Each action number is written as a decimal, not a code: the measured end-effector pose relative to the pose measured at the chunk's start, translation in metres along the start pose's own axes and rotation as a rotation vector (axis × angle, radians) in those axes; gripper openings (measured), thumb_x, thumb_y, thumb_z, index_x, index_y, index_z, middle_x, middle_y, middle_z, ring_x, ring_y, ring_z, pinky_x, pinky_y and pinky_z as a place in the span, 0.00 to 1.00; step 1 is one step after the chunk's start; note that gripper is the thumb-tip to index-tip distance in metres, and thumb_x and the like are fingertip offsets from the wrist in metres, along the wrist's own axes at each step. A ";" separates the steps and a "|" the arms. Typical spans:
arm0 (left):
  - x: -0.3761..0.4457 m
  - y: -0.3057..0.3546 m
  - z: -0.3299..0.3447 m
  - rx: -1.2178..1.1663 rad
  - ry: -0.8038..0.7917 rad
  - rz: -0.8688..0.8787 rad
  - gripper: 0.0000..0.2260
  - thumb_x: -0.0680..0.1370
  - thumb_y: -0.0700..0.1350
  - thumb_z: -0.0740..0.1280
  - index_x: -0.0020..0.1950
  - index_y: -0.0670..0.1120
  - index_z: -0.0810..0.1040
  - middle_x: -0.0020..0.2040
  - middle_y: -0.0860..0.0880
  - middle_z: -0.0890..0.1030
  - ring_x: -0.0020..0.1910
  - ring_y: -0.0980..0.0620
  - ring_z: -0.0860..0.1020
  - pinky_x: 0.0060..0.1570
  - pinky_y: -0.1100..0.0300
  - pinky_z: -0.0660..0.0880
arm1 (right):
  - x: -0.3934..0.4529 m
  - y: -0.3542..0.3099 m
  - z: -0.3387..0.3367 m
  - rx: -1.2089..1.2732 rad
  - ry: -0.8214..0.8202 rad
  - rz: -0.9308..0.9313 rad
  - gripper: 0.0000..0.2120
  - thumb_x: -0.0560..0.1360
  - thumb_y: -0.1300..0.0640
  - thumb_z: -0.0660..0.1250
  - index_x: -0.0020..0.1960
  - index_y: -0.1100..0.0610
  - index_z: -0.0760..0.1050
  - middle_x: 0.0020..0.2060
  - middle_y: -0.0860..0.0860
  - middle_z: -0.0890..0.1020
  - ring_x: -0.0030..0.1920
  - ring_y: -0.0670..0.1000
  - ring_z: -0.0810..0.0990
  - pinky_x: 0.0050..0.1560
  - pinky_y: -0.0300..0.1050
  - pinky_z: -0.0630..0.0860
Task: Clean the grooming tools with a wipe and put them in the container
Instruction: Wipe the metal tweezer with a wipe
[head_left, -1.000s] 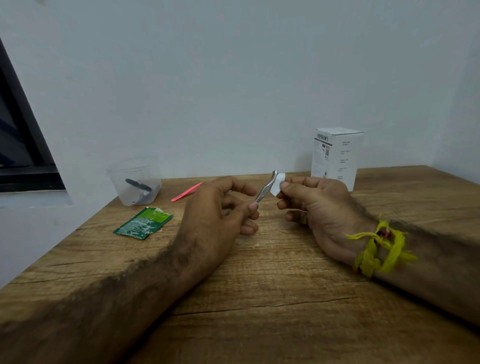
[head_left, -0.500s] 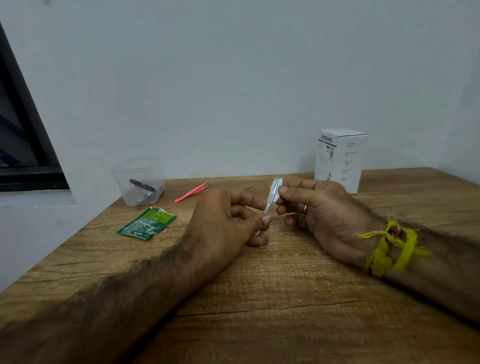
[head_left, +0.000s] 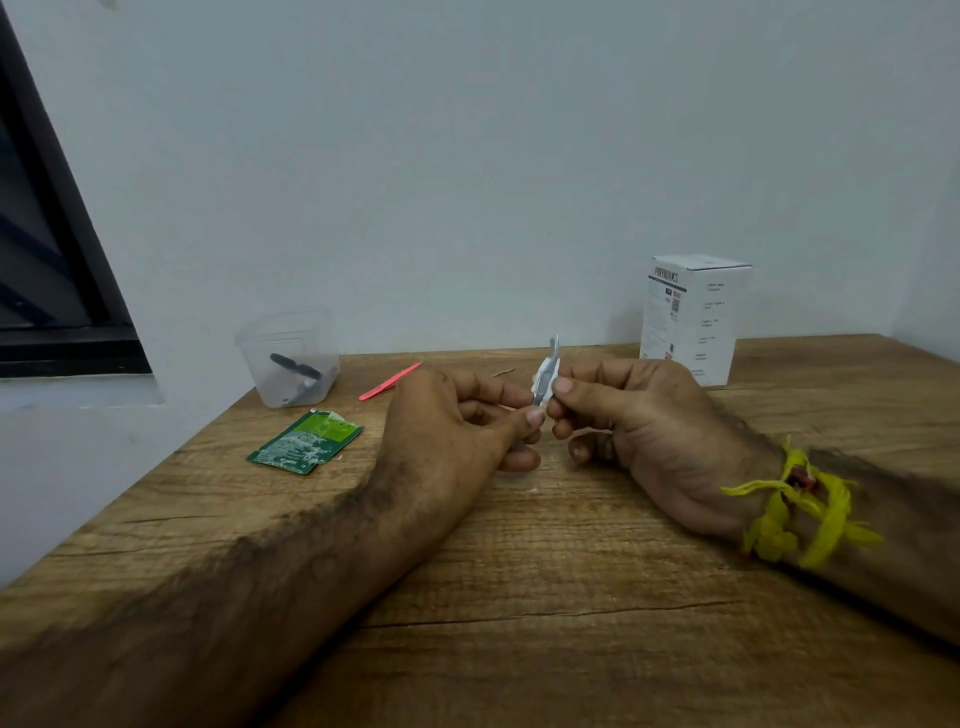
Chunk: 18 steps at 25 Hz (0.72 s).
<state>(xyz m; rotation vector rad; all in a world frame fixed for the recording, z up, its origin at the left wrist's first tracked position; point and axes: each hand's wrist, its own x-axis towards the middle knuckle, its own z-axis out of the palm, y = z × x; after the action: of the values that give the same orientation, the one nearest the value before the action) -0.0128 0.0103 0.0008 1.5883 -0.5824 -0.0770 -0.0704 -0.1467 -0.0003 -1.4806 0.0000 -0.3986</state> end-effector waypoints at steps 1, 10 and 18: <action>-0.001 0.000 0.000 -0.015 -0.001 -0.007 0.05 0.72 0.34 0.76 0.44 0.40 0.83 0.35 0.41 0.86 0.33 0.49 0.86 0.32 0.62 0.82 | -0.001 0.001 0.001 -0.035 -0.011 -0.004 0.04 0.75 0.63 0.69 0.47 0.63 0.82 0.36 0.56 0.81 0.34 0.49 0.79 0.30 0.43 0.73; 0.001 -0.002 0.002 0.025 -0.022 -0.080 0.05 0.71 0.34 0.77 0.44 0.39 0.83 0.35 0.40 0.85 0.32 0.48 0.85 0.32 0.62 0.81 | 0.000 -0.003 -0.001 0.089 0.094 0.045 0.03 0.75 0.65 0.69 0.44 0.62 0.82 0.33 0.54 0.82 0.33 0.48 0.80 0.31 0.40 0.74; 0.001 -0.003 0.002 0.054 0.006 -0.057 0.05 0.71 0.35 0.77 0.43 0.41 0.83 0.33 0.42 0.85 0.31 0.49 0.85 0.31 0.61 0.81 | 0.001 -0.002 -0.001 0.078 0.069 0.052 0.02 0.75 0.64 0.69 0.46 0.62 0.81 0.34 0.54 0.82 0.32 0.47 0.78 0.30 0.40 0.72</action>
<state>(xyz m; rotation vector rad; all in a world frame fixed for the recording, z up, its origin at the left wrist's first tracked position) -0.0114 0.0081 -0.0024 1.6571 -0.5378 -0.1001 -0.0697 -0.1477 0.0018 -1.3865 0.0770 -0.4026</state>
